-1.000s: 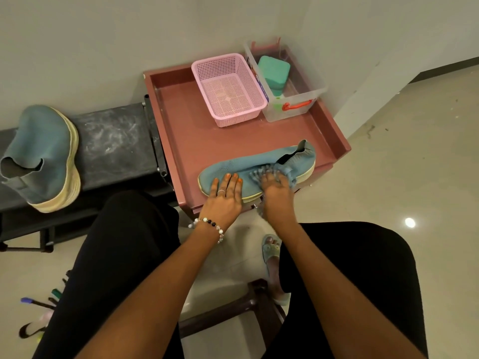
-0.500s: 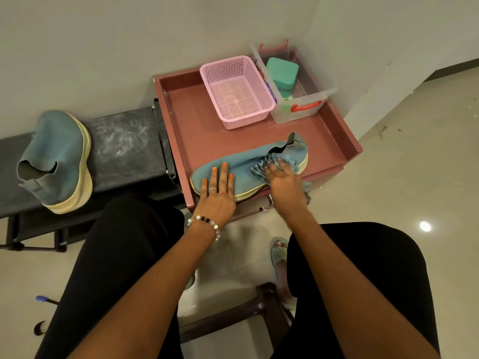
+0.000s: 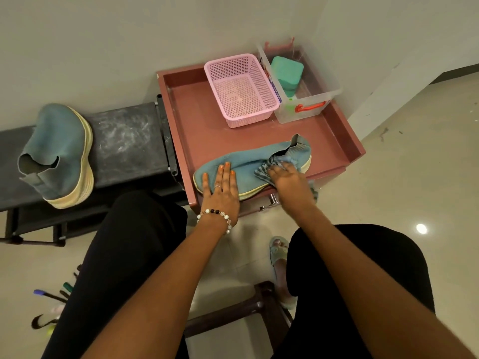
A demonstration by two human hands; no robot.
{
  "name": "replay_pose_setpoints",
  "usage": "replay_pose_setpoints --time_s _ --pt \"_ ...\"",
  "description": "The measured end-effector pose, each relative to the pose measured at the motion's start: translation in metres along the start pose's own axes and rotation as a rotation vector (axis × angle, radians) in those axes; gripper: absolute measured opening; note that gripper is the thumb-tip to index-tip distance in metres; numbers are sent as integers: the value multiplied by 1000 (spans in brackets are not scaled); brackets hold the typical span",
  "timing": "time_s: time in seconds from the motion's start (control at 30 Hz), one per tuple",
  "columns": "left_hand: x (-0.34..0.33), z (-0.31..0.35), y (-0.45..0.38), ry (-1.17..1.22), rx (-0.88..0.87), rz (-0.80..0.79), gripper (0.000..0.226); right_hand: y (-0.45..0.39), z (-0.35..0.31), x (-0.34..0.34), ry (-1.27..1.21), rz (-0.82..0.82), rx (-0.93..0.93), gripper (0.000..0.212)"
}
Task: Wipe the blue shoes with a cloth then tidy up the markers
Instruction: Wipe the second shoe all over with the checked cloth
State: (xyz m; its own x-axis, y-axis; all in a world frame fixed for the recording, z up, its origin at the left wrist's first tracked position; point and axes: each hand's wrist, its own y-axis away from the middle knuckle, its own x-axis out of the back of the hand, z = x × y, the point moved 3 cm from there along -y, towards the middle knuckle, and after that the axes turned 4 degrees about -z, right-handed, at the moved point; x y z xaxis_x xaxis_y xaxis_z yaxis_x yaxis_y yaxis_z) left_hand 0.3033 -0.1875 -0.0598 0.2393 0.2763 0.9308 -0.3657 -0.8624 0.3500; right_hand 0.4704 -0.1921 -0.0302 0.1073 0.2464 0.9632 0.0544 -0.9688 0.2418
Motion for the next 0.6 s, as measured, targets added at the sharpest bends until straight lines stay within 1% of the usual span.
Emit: replay_pose_setpoints --time_s 0.07,0.1,0.17,0.2,0.23,0.3,0.33,0.4,0.47,0.53,0.57,0.6 --pt "1 0 1 9 -1 -25 74 -3 -29 -10 -81 69 -64 52" --pt "1 -1 1 -6 -4 -34 76 -3 -45 -14 -105 70 -50 54" --pt "1 -3 0 -34 -16 -64 81 3 -65 -22 -145 -3 51 57" --pt "2 -4 0 -36 -23 -76 81 7 -64 -18 -155 -33 117 58" --pt "2 -5 1 -36 -30 -77 80 9 -58 -13 -129 -55 192 61" --pt "4 -5 1 -44 -38 -72 75 10 -36 -2 -31 -43 327 63" --pt "6 -5 1 -37 -38 -73 75 7 -19 1 11 -13 317 60" --pt "6 -3 1 -24 -31 -55 76 4 2 12 94 -8 195 54" --pt "7 -2 2 -24 -25 -33 74 1 -11 13 175 -70 36 47" --pt "7 -3 3 -9 -22 -32 72 0 -38 10 165 -97 -97 44" --pt "7 -3 4 -10 -20 -28 72 -1 -51 6 136 -97 -101 47" --pt "8 -4 4 -23 -24 -28 73 -2 -59 -1 110 -97 -55 53"
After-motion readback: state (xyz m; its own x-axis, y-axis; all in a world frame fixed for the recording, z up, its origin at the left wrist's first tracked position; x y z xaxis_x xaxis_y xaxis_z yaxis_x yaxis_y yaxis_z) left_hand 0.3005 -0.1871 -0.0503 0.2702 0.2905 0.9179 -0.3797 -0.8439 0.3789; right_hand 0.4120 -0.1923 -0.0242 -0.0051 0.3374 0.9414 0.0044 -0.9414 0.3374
